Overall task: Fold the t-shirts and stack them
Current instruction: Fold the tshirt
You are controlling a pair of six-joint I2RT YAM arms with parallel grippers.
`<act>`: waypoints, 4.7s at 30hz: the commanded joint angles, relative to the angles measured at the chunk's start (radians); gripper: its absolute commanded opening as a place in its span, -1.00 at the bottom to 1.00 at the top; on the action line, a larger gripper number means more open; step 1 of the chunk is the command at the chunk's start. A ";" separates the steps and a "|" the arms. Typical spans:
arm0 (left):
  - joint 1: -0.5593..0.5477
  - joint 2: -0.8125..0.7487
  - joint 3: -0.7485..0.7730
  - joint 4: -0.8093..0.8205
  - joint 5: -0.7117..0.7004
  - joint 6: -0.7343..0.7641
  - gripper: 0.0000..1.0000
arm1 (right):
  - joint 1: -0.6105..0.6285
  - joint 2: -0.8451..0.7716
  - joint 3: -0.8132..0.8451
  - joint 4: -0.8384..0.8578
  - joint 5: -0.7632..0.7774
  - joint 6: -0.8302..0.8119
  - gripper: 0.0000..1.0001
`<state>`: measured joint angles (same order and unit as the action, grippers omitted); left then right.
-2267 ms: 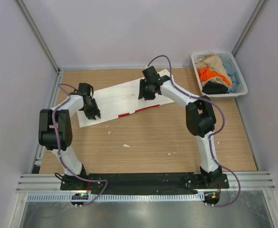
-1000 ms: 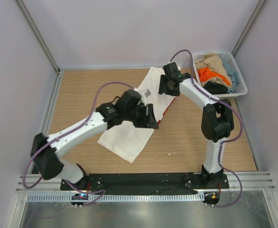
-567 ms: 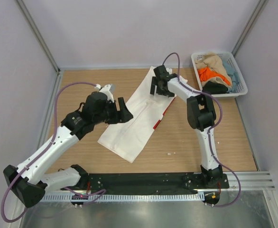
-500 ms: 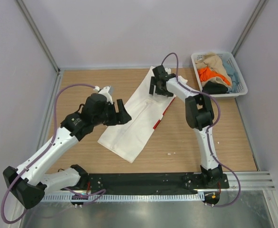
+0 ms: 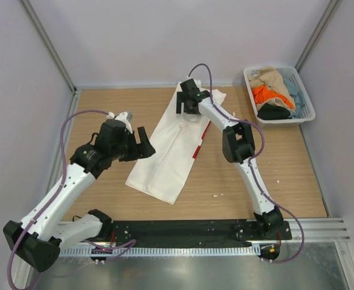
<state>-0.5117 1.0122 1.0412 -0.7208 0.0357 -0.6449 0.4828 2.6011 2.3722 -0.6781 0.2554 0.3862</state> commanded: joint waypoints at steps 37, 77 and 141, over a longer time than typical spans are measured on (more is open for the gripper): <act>-0.314 0.709 0.103 0.317 0.285 -0.314 0.36 | -0.093 -0.724 -0.550 -0.069 -0.137 -0.106 0.99; -0.105 0.290 -0.460 0.239 0.329 -0.349 -0.12 | -0.069 -1.409 -1.817 0.153 -0.691 0.295 0.18; -0.157 0.243 -0.537 0.313 0.398 -0.389 -1.00 | -0.049 -1.535 -2.026 0.164 -0.765 0.369 -0.98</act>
<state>-0.6678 1.2507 0.4393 -0.3584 0.4206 -1.0599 0.4286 1.0874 0.3290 -0.4641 -0.5125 0.7486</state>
